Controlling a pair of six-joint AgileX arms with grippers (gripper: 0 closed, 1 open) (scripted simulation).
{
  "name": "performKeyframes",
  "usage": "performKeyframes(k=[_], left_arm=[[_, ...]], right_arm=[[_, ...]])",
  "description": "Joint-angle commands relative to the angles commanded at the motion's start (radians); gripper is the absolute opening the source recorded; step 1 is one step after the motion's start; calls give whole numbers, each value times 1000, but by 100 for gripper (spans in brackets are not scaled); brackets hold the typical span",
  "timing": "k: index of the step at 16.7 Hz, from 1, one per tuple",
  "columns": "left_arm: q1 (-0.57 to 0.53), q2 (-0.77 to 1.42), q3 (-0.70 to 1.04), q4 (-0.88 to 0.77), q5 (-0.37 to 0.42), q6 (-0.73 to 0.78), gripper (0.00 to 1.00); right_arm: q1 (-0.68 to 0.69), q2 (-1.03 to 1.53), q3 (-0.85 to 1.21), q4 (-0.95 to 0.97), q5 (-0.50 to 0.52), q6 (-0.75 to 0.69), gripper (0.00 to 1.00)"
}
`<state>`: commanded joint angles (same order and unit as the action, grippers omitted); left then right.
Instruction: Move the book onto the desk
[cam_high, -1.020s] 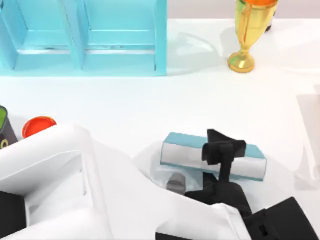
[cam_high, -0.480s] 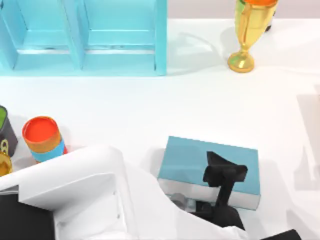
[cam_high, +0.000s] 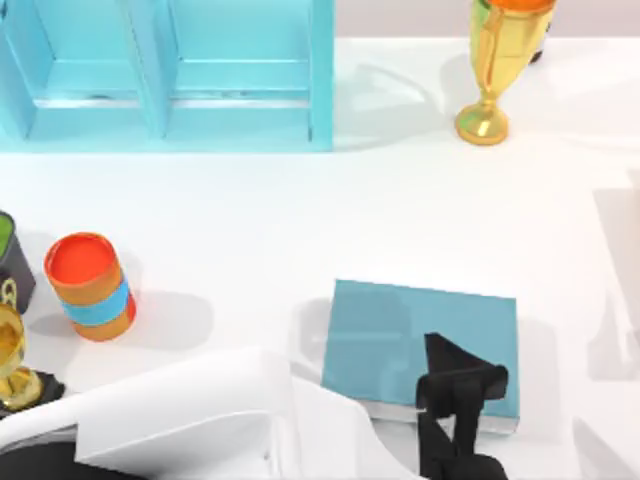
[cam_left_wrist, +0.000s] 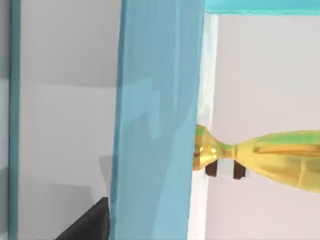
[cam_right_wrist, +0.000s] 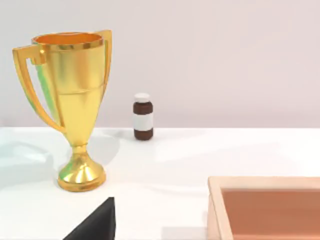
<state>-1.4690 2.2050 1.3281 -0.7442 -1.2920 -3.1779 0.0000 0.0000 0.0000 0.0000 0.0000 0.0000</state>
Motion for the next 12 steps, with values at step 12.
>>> performKeyframes(k=[12], left_arm=[[-159,71,181,-711,67,-669,100]], right_arm=[[0,0,0,0,0,0,100]])
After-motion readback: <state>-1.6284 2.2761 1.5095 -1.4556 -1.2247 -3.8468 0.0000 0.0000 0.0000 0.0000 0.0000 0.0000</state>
